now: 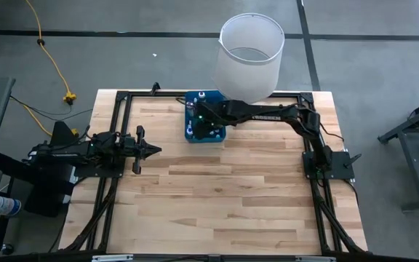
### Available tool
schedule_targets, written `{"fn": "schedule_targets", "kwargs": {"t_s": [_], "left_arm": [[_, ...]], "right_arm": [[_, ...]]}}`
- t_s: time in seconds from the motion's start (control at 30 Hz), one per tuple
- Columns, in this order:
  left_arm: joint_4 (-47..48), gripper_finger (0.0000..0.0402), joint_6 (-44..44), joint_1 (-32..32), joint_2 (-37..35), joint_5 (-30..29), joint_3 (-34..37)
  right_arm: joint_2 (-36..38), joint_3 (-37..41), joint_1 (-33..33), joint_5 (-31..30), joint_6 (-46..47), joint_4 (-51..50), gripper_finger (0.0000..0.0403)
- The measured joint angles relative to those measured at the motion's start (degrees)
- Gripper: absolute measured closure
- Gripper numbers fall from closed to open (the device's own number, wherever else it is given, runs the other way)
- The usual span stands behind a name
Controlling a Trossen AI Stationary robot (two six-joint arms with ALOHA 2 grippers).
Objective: Pick & Place food coloring
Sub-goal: Return to Home Position
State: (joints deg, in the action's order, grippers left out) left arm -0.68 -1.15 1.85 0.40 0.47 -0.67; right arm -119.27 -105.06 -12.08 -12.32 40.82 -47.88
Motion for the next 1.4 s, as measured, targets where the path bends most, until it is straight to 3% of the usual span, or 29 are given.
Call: {"fn": "schedule_targets", "kwargs": {"t_s": [0.37, 0.63, 0.73, 1.0, 1.4], "left_arm": [[0.0, 0.0401, 0.0, 0.0, 0.0, 0.0, 0.0], [0.0, 0.0401, 0.0, 0.0, 0.0, 0.0, 0.0], [0.0, 0.0401, 0.0, 0.0, 0.0, 0.0, 0.0], [0.0, 0.0401, 0.0, 0.0, 0.0, 0.0, 0.0], [0.0, 0.0401, 0.0, 0.0, 0.0, 0.0, 0.0]], "right_arm": [[6.0, 0.0, 10.5, 0.9, -6.0, -1.2, 0.0394], [9.1, 1.5, 17.6, 0.8, -8.1, -0.8, 0.0402], [12.7, 8.6, 19.0, 0.7, -8.6, 7.6, 0.0402], [25.7, 36.3, 22.3, -0.6, -9.2, 36.7, 0.0402], [50.3, 68.4, 22.5, -7.2, -11.4, 54.0, 0.0403]]}}
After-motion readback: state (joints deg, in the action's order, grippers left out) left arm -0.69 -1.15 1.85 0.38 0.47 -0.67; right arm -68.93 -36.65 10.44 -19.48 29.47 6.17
